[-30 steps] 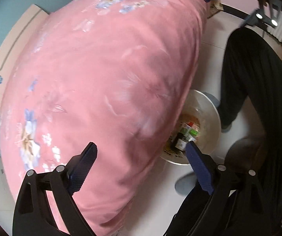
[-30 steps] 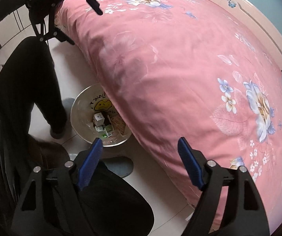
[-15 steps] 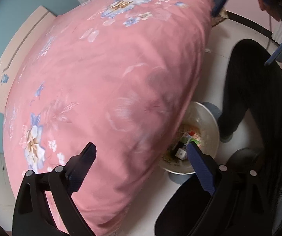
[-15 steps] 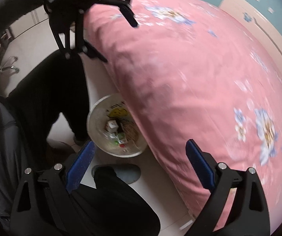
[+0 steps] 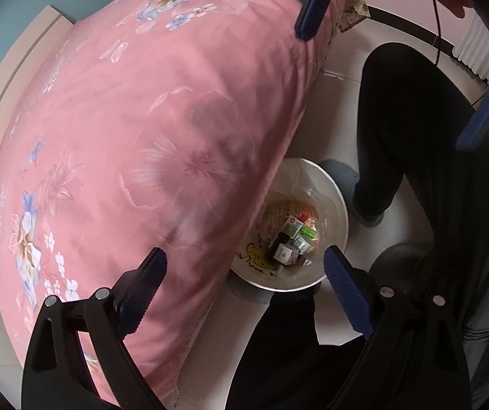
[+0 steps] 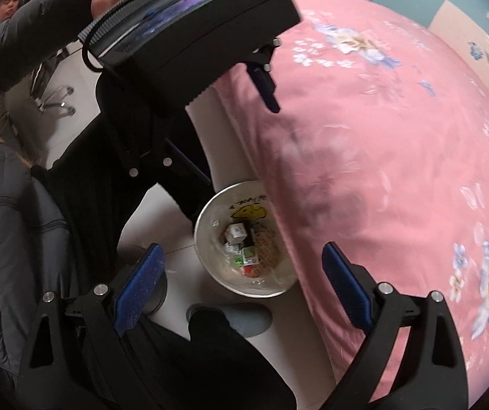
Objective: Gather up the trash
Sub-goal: 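Move both open tools away from the bowl along the bed edge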
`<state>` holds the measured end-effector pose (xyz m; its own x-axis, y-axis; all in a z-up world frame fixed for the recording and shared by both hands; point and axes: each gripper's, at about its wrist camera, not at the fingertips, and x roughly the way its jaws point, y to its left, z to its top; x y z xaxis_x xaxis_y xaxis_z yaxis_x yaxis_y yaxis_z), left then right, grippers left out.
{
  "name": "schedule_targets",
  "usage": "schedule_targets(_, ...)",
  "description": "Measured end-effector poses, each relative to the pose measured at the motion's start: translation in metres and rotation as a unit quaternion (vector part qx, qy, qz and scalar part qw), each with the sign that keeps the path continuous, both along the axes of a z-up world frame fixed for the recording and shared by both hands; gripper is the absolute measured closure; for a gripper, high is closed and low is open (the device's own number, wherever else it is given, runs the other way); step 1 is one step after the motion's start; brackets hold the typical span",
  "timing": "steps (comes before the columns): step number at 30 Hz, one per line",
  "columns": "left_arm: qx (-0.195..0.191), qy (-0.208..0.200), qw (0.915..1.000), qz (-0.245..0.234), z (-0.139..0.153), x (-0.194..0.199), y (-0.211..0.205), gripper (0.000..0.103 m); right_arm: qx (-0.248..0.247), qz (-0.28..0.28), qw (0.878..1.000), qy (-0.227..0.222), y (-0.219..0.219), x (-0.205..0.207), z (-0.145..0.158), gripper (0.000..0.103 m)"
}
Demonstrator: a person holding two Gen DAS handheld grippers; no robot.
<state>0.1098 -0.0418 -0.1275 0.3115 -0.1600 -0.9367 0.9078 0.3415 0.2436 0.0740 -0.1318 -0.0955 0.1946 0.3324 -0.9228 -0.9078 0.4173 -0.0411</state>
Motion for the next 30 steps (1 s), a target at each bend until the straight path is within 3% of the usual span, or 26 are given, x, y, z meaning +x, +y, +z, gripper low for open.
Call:
schedule_targets(14, 0.013, -0.002, 0.9998, 0.013, -0.002, 0.002, 0.005, 0.008, -0.029, -0.004, 1.0, -0.001, 0.008, 0.009, -0.01, 0.012)
schedule_targets(30, -0.012, 0.011, 0.9998, 0.009, -0.015, 0.002, -0.018, 0.008, -0.069, -0.03, 0.997, 0.001, -0.015, 0.013, -0.026, 0.012)
